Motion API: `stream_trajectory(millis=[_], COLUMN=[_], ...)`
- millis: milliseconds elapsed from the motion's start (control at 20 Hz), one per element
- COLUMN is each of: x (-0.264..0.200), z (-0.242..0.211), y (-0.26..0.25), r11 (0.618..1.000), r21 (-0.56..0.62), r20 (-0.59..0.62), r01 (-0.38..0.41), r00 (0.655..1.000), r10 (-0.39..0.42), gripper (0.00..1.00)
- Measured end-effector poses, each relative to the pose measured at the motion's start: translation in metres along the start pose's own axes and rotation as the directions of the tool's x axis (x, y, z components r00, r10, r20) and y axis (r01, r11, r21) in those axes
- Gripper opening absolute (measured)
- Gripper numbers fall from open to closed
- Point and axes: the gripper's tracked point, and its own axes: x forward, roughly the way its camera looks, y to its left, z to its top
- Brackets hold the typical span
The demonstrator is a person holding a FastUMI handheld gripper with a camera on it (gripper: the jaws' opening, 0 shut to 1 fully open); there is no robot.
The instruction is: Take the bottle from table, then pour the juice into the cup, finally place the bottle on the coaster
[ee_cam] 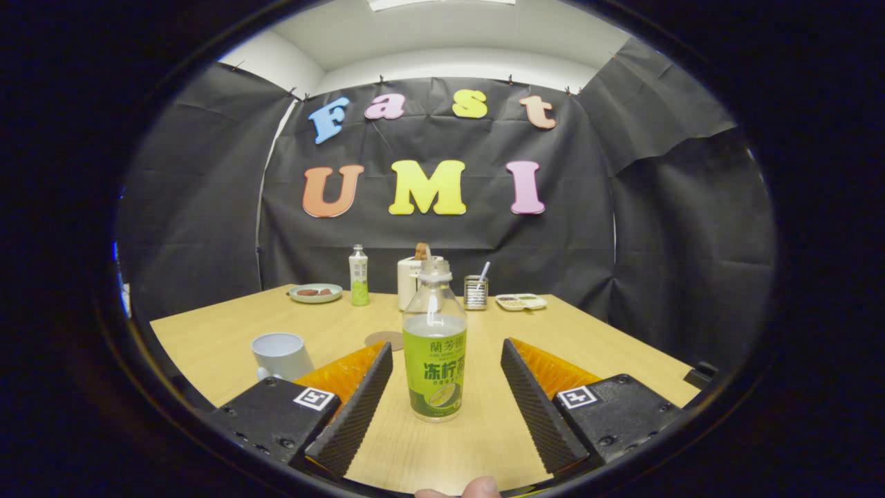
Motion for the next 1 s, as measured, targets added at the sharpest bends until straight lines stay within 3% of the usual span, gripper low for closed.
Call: stream_trajectory(millis=[450,900,1000], x=[0.053,0.075,0.076], z=[-0.036,-0.029,-0.026], y=[0.008,0.002,0.002], r11=[0.998,0.991,0.991], r21=[0.059,0.128,0.128], r20=[-0.139,-0.156,-0.152], r01=[-0.007,0.031,0.03], r00=[0.99,0.988,0.988], r10=[0.015,-0.011,-0.01], gripper=[1.0,1.0,0.95])
